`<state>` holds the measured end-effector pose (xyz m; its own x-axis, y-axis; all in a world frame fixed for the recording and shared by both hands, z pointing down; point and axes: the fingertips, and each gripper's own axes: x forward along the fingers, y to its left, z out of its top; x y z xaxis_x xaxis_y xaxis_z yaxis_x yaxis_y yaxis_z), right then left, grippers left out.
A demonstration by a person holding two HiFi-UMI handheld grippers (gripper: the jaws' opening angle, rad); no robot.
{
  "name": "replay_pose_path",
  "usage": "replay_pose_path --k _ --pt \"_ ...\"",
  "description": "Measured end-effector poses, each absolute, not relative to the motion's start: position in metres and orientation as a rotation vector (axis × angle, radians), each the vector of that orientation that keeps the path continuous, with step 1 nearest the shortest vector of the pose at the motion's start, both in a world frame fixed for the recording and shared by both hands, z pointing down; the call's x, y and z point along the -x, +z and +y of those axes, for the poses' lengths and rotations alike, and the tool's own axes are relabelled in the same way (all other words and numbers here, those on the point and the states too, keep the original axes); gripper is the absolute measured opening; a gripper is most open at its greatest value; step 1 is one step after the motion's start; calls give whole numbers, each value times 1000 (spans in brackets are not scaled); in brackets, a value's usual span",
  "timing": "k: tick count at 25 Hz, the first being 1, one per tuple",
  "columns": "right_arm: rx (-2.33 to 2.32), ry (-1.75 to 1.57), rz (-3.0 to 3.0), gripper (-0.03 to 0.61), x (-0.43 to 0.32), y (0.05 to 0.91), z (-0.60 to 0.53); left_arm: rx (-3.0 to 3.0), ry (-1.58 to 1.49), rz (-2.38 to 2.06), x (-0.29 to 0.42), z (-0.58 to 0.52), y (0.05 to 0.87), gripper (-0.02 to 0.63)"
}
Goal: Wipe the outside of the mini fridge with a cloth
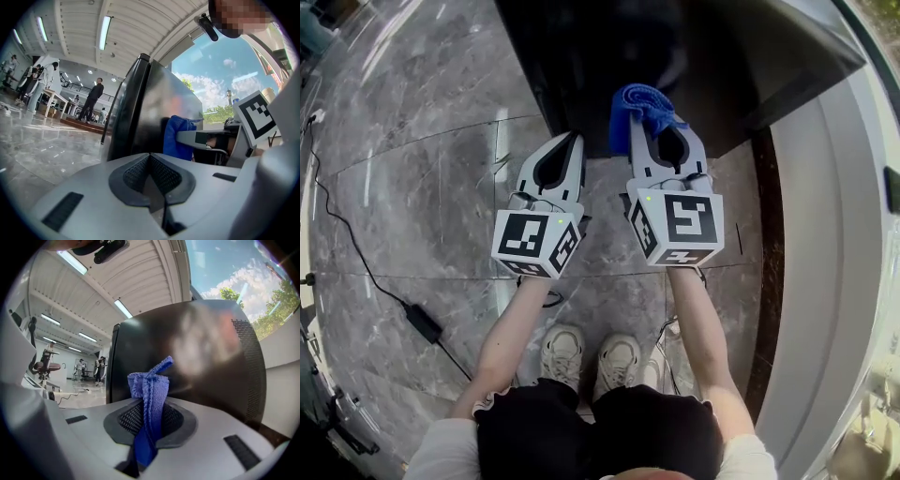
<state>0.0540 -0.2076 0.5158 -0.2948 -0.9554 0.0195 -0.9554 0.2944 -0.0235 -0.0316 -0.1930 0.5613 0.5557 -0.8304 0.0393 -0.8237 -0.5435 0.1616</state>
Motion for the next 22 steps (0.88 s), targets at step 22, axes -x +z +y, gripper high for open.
replay_pose_path --k 22 --pt "-2301 -48 -2061 65 -257 529 -199 -2696 -44 -1198 -54 -193 594 3"
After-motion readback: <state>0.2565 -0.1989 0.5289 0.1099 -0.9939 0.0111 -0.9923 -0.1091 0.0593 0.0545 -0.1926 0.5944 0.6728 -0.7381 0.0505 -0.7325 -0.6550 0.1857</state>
